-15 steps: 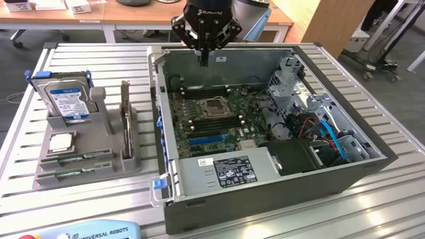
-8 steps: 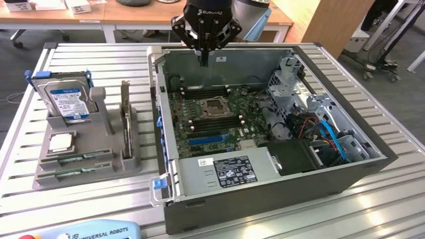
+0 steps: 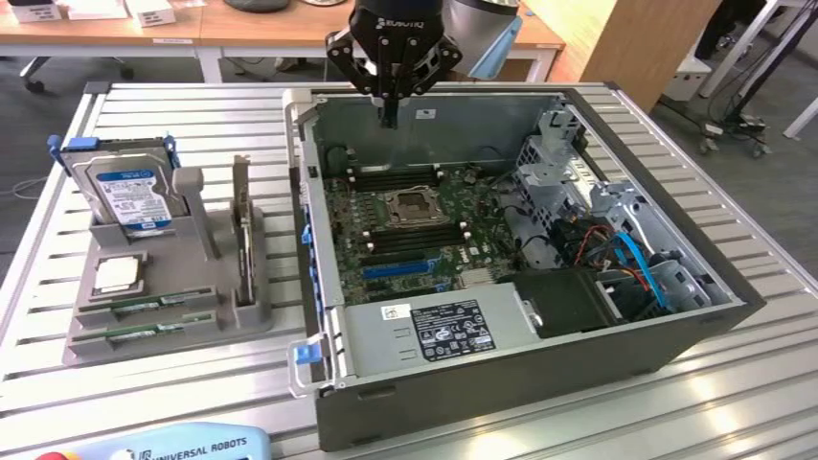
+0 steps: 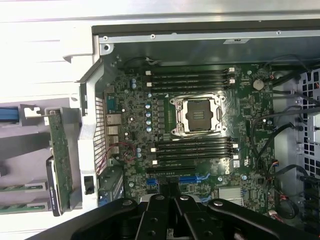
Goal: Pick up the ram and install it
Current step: 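Reach for the ram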
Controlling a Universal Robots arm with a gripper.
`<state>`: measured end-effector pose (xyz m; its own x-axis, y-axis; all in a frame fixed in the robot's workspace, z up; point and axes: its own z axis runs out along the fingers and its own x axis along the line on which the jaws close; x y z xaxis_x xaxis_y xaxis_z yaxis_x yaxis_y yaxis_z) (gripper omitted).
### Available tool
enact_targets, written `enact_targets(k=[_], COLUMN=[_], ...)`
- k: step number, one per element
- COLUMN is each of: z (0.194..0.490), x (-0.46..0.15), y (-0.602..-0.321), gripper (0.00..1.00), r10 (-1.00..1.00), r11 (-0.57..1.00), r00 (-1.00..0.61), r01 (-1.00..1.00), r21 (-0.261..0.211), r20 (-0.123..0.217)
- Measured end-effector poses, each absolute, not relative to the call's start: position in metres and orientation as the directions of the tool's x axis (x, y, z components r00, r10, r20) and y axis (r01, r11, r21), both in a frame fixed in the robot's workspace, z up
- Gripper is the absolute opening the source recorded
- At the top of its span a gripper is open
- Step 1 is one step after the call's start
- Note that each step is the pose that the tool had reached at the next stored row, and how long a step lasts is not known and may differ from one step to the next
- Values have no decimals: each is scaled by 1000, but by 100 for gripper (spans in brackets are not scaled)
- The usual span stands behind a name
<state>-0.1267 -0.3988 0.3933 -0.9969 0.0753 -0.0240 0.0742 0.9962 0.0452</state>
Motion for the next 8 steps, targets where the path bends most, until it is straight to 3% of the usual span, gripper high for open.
enact_targets(k=[8], z=[393], x=[-139], y=[-399], gripper=[10], r10=[75], r11=[996], r00=[-997], r01=[74], r21=[45], r20=[-27])
